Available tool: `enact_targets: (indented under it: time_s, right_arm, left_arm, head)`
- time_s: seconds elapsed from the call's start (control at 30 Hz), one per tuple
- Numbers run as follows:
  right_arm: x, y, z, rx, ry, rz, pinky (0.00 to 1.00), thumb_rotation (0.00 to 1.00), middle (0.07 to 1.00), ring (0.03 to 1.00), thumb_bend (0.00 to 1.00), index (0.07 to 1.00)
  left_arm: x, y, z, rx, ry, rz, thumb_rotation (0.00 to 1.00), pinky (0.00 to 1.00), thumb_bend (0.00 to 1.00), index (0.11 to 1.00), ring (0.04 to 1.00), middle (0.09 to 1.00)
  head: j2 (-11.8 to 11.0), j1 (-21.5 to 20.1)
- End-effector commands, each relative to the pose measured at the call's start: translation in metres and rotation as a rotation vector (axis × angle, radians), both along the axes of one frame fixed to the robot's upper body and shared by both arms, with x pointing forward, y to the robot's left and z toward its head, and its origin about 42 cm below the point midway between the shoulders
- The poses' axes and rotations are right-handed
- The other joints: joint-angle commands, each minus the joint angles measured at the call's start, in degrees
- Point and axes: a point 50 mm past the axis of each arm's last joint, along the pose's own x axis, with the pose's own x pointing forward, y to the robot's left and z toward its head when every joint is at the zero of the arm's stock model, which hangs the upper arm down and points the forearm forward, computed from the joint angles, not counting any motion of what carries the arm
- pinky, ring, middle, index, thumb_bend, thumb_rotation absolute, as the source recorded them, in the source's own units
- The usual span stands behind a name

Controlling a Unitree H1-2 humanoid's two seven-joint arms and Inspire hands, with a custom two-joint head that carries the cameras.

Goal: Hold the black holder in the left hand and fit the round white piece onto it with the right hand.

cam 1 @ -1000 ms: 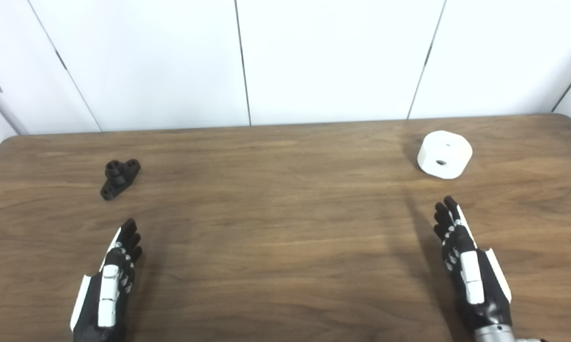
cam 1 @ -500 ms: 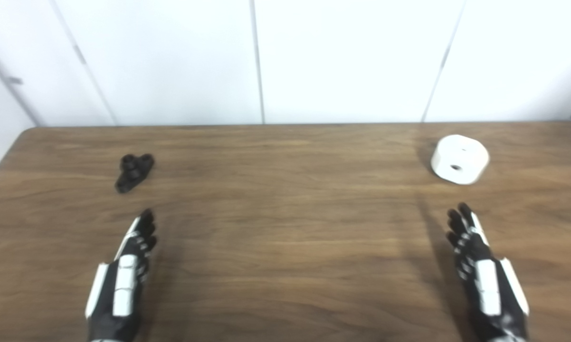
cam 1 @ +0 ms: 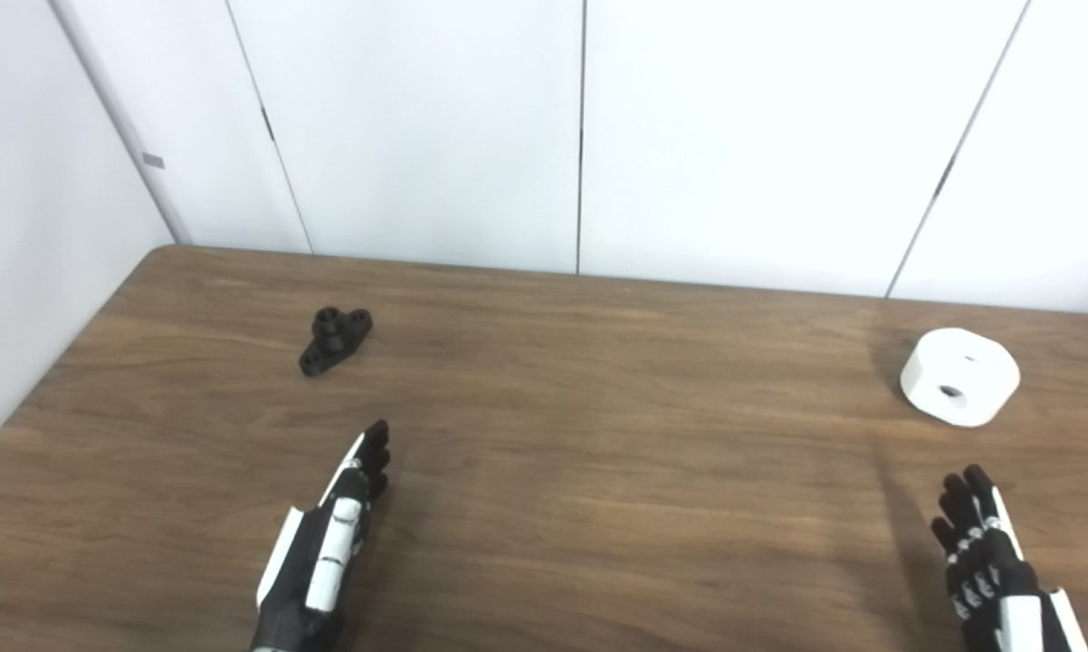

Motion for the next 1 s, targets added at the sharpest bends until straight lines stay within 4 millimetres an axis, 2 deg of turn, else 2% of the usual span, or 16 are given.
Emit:
enact_targets:
  time_s: [0.0, 0.13, 0.53, 0.9, 0.97]
  right_arm:
    - [-0.004, -0.012, -0.011, -0.008, 0.028, -0.014, 1.0, 1.0, 0.989, 1.0, 0.59, 1.0]
    - [-0.003, -0.018, -0.013, -0.01, 0.025, -0.001, 1.0, 1.0, 0.993, 1.0, 0.59, 1.0]
    - [-0.002, -0.029, -0.017, -0.003, 0.017, -0.006, 1.0, 1.0, 0.993, 1.0, 0.53, 1.0]
    - [-0.001, -0.028, -0.019, -0.01, 0.022, -0.014, 1.0, 1.0, 0.985, 1.0, 0.52, 1.0]
    - [0.0, -0.028, -0.02, -0.01, 0.022, -0.016, 1.0, 1.0, 0.981, 1.0, 0.53, 1.0]
  left_arm:
    - [0.002, -0.01, 0.004, -0.01, -0.059, 0.018, 0.98, 1.0, 0.51, 0.969, 1.0, 0.995]
    - [0.004, -0.016, 0.002, -0.009, -0.063, 0.012, 0.97, 1.0, 0.51, 0.97, 0.999, 0.997]
    - [0.007, -0.028, -0.005, 0.02, -0.073, 0.01, 0.9, 1.0, 0.52, 0.986, 1.0, 1.0]
    - [0.007, -0.029, -0.004, 0.062, -0.066, 0.017, 0.88, 1.0, 0.51, 0.993, 1.0, 1.0]
    - [0.006, -0.027, 0.002, 0.092, -0.059, 0.037, 0.79, 1.0, 0.51, 0.98, 1.0, 1.0]
  head:
    - [-0.2, 0.9]
    - [-0.7, 3.1]
    - [-1.8, 5.4]
    - [-2.6, 4.4]
    - [-3.0, 4.2]
